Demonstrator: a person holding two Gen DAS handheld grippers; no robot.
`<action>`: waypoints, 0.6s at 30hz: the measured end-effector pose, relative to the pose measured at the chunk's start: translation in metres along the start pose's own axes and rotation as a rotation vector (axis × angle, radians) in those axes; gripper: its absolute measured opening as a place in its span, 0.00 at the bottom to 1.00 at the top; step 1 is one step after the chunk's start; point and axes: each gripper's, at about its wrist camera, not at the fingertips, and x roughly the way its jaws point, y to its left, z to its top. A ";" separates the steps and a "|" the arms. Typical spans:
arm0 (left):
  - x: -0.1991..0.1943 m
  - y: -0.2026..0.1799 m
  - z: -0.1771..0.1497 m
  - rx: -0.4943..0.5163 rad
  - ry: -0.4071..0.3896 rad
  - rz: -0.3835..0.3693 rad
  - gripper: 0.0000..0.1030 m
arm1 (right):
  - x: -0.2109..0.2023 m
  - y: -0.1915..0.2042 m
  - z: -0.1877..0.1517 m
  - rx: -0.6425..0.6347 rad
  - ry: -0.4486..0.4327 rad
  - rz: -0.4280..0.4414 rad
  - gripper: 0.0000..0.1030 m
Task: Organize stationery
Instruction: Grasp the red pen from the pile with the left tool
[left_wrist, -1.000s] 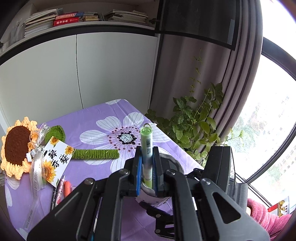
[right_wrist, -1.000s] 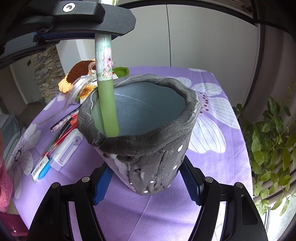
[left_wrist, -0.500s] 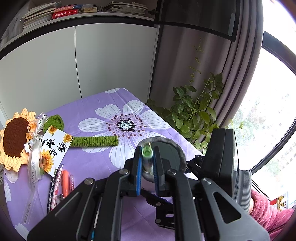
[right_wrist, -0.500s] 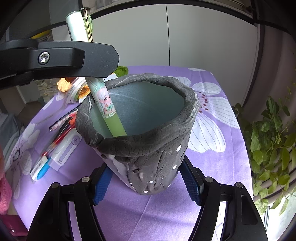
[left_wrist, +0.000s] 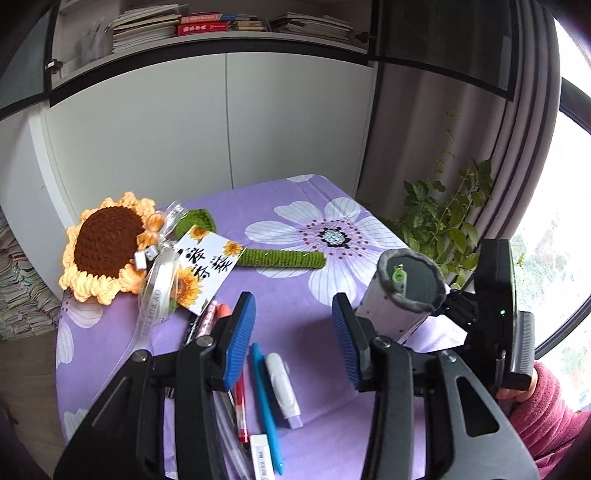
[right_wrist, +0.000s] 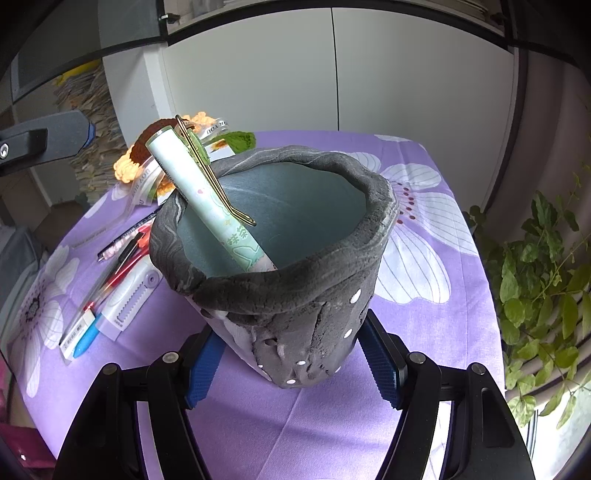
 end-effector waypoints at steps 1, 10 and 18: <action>0.000 0.010 -0.004 -0.023 0.014 0.017 0.40 | 0.000 0.000 0.000 0.000 0.000 0.000 0.70; 0.025 0.061 -0.032 -0.158 0.164 0.116 0.34 | 0.001 0.002 0.000 -0.005 0.012 -0.011 0.70; 0.048 0.071 -0.041 -0.122 0.218 0.208 0.26 | 0.001 0.004 0.000 -0.009 0.018 -0.021 0.70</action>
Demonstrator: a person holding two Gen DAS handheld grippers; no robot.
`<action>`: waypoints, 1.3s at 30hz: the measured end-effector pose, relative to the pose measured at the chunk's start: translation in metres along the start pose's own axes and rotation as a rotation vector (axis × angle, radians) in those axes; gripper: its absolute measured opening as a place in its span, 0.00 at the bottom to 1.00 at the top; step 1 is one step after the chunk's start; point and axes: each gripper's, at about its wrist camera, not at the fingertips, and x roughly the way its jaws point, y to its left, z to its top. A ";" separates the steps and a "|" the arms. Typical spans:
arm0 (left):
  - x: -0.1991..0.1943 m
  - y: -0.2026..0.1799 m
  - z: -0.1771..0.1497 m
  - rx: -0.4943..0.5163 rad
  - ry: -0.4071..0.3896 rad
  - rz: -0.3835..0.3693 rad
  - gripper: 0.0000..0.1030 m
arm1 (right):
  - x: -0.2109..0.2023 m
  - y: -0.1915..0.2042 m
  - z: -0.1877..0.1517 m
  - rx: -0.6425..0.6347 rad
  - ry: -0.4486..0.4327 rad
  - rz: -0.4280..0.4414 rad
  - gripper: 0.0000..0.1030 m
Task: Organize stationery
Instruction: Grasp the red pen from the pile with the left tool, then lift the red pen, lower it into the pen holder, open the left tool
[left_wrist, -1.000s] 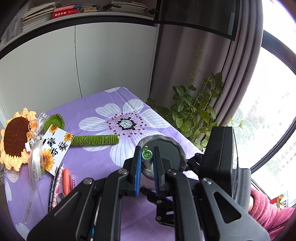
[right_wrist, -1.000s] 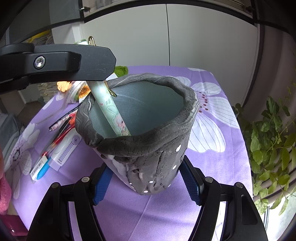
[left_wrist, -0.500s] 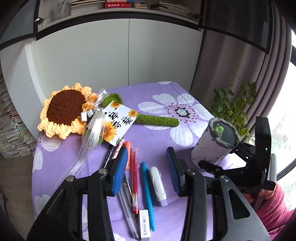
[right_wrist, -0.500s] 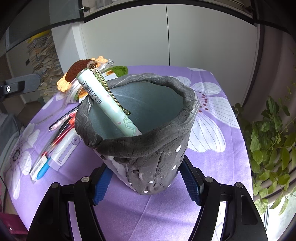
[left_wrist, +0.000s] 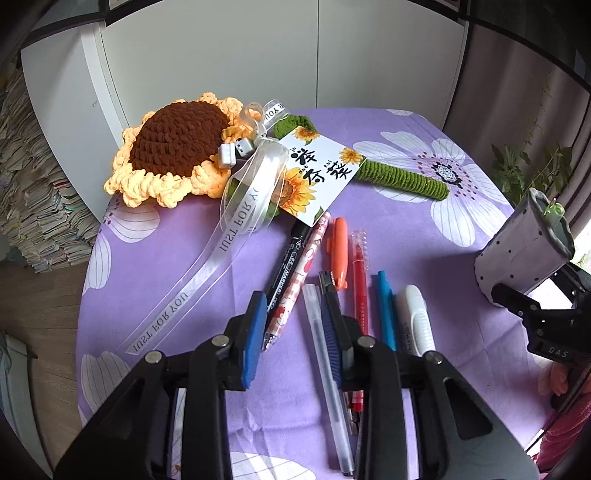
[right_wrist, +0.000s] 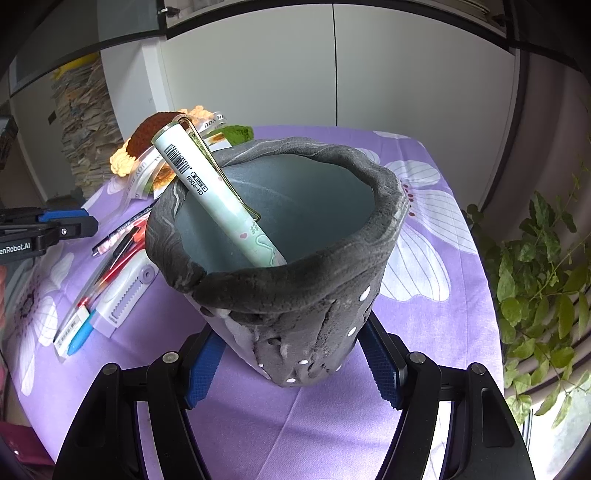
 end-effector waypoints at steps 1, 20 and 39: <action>0.003 0.003 -0.001 -0.009 0.013 -0.001 0.25 | 0.000 0.000 0.000 0.000 0.000 0.000 0.70; 0.038 -0.061 0.030 0.117 0.067 -0.077 0.13 | 0.001 -0.002 0.000 0.008 0.004 0.009 0.70; 0.067 -0.064 0.048 0.088 0.124 -0.069 0.08 | 0.002 -0.004 0.000 0.019 0.003 0.025 0.70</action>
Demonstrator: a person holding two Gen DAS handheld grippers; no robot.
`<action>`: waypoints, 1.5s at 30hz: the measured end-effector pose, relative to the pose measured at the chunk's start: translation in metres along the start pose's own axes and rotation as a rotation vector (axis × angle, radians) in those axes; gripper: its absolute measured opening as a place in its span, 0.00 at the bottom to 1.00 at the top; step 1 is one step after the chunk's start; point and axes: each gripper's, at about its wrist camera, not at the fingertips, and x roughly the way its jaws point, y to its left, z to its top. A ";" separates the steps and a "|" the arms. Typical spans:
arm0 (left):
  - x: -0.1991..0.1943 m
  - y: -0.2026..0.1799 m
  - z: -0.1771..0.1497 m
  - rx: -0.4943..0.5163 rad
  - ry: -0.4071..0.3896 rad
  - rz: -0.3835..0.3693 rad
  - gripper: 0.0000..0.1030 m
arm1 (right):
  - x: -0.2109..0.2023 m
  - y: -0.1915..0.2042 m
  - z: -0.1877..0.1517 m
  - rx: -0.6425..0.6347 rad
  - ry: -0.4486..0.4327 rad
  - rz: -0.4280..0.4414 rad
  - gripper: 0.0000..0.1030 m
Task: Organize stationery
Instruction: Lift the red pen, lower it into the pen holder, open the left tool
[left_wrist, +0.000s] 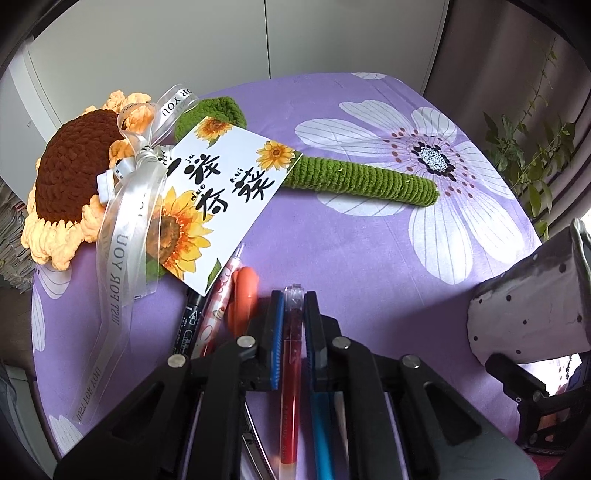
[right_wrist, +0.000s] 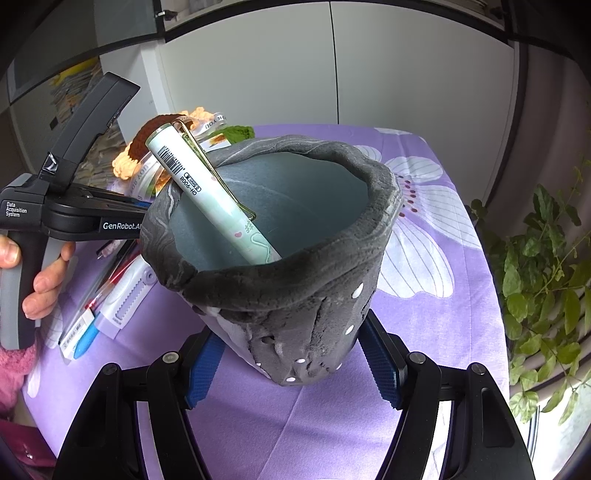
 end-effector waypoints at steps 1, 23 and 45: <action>-0.003 -0.001 0.000 0.001 -0.012 0.006 0.08 | 0.000 0.000 0.000 0.001 0.000 0.001 0.70; -0.141 -0.039 -0.019 0.121 -0.361 0.030 0.08 | 0.000 0.002 -0.001 0.007 -0.002 -0.010 0.70; -0.213 -0.098 0.018 0.234 -0.564 -0.088 0.08 | -0.001 0.002 -0.002 0.007 -0.002 0.001 0.70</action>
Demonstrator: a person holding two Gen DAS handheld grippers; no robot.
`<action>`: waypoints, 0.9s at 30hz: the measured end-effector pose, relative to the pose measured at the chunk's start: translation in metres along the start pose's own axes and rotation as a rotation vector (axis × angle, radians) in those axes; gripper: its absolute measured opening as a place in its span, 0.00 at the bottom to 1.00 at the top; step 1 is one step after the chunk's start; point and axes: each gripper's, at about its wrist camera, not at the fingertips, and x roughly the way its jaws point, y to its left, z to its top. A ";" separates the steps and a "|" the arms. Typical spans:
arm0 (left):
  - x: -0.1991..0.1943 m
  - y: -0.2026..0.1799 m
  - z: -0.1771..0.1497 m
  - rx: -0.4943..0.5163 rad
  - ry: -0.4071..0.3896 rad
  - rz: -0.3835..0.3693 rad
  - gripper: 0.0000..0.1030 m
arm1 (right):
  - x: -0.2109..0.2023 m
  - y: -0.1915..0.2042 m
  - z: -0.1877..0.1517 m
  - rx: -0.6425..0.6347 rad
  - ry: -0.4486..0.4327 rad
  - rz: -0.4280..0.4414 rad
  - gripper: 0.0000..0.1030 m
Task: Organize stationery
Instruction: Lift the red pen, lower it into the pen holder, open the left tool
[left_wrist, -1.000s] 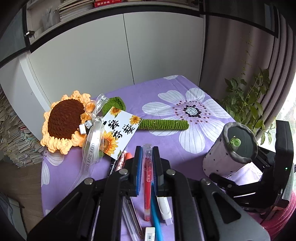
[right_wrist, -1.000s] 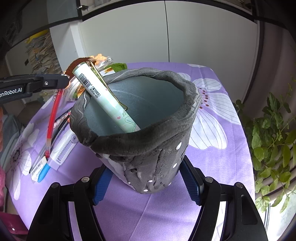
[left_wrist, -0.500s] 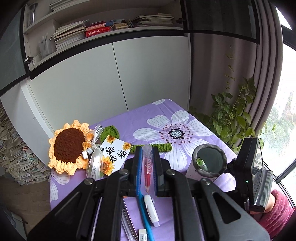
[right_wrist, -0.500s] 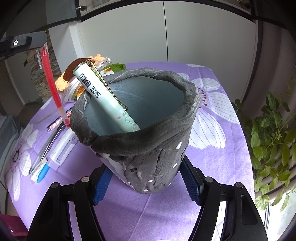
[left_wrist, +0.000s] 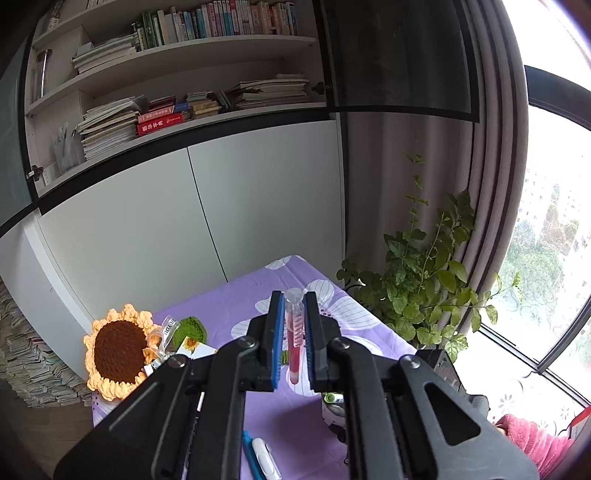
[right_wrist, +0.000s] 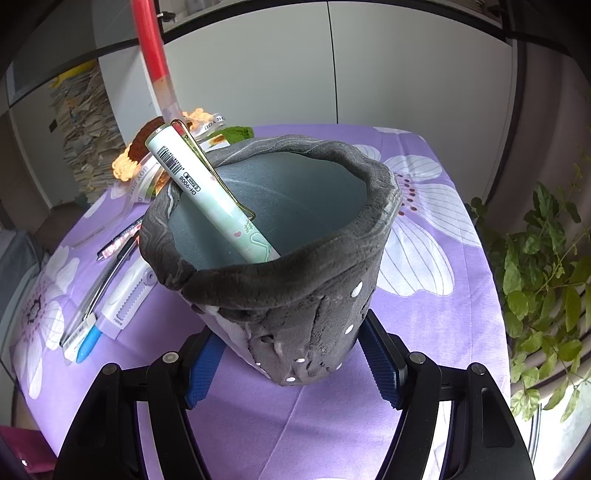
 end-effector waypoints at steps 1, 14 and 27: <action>0.000 -0.003 0.003 0.001 -0.006 -0.011 0.08 | 0.000 0.000 0.000 0.000 0.000 0.001 0.70; 0.016 -0.029 -0.008 0.034 0.073 -0.109 0.08 | 0.000 -0.001 -0.001 -0.001 -0.001 0.005 0.70; 0.052 -0.020 -0.036 -0.005 0.219 -0.123 0.08 | 0.000 -0.001 0.000 -0.002 -0.001 0.005 0.70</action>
